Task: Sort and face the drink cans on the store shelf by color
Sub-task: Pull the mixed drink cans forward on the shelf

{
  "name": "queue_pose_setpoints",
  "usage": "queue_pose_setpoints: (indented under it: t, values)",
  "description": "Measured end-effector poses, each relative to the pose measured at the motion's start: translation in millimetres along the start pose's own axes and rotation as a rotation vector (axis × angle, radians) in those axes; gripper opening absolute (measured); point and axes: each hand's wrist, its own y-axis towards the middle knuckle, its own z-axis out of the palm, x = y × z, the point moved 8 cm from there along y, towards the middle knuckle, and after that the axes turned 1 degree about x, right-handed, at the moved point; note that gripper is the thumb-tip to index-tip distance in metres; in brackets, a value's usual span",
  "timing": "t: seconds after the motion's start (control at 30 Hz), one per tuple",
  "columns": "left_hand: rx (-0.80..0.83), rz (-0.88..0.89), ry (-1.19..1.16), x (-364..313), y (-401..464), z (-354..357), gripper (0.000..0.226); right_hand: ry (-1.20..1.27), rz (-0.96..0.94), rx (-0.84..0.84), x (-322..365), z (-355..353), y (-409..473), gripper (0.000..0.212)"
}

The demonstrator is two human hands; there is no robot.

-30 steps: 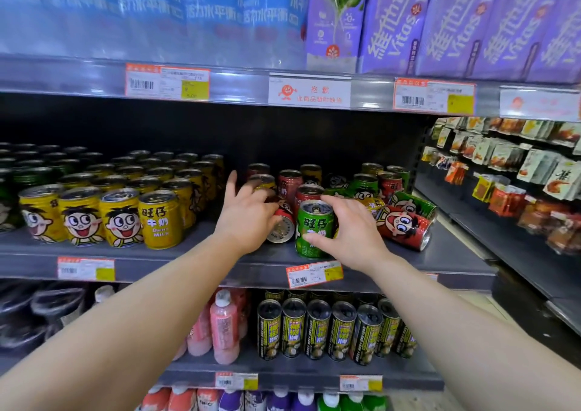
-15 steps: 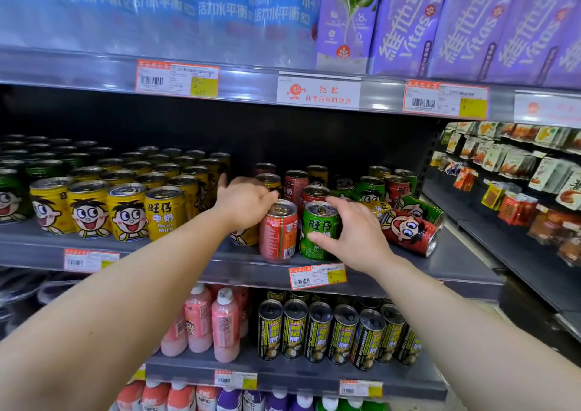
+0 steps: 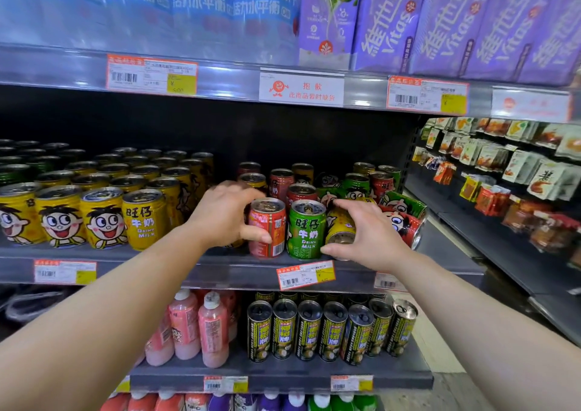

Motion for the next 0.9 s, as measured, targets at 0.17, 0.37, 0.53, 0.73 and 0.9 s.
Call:
queue_pose_setpoints:
  t: [0.17,0.37,0.53,0.73,0.9]
  values:
    - [-0.038,-0.030,0.087,-2.6,-5.3,-2.9,0.114,-0.008,0.054,0.044,-19.6,6.8,-9.2,0.089]
    - [-0.459,0.187,-0.002,-55.8,-25.0,-16.6,0.095,0.155,0.076,0.041,-25.9,11.2,-12.9,0.060]
    - [-0.506,0.230,-0.190,-107.7,-32.7,-10.0,0.067,0.367,0.258,-0.019,-41.5,10.4,-15.5,0.061]
    - [-0.373,0.191,-0.231,-116.6,-32.5,16.7,0.062,0.312,0.170,0.112,-43.6,5.4,-8.4,0.059]
    - [-0.410,0.170,-0.194,-111.8,-32.7,25.8,0.061,-0.351,-0.206,0.166,-23.4,12.2,3.4,0.088]
